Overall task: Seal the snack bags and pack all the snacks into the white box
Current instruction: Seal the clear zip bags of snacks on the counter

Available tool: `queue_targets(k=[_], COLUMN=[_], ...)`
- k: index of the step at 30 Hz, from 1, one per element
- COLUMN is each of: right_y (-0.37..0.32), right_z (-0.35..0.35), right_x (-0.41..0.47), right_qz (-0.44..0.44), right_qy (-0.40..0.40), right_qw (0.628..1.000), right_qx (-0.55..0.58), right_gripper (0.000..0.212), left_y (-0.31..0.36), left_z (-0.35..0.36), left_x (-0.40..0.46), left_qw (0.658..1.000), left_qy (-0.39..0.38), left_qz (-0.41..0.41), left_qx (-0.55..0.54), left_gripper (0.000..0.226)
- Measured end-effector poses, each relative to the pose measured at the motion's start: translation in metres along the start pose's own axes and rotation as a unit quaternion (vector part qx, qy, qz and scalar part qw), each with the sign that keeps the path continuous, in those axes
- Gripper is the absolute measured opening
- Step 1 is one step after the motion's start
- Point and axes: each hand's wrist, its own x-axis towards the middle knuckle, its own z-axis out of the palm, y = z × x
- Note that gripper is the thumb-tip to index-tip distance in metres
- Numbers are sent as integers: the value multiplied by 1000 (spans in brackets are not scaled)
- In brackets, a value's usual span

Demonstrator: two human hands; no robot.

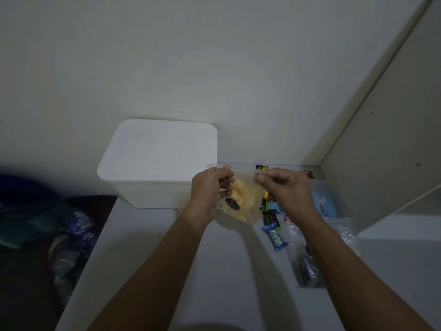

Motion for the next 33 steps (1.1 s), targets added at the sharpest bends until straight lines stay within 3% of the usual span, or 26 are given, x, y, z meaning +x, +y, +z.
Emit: queue_targets(k=[5,12,17,20,22,27,30,33], right_y=[0,6,5,8,14,39,58,70], right_z=[3,9,10,11,16,36,50,63], right_x=[-3,-3,-6,-7,-6,-5,-6,-2], right_qz=[52,87,100,148,179,205,204,204], right_qy=[-39,-47,-88,-125,-139,-157,-185,-151], right_qw=[998,995,991,981,974,963,949,953], right_qx=[27,-32,-30,-30,-21,-82,-157,-165], right_gripper=[7,11,15,16,15,29,18,14], left_y=[-7,-19,-35,-47,-56,-79,-87,-91], left_z=[-1,-7,-35,-55,-64,-83,-94,-98], left_x=[-3,-10,-1,3,1,1,6,14], left_qw=[1000,997,984,995,996,990,987,984], left_qy=[0,9,157,80,26,111,138,160], left_qz=[22,56,71,9,-13,-46,-50,-45], left_qx=[4,60,51,64,87,76,71,69], left_gripper=[18,19,8,23,17,8,3,11])
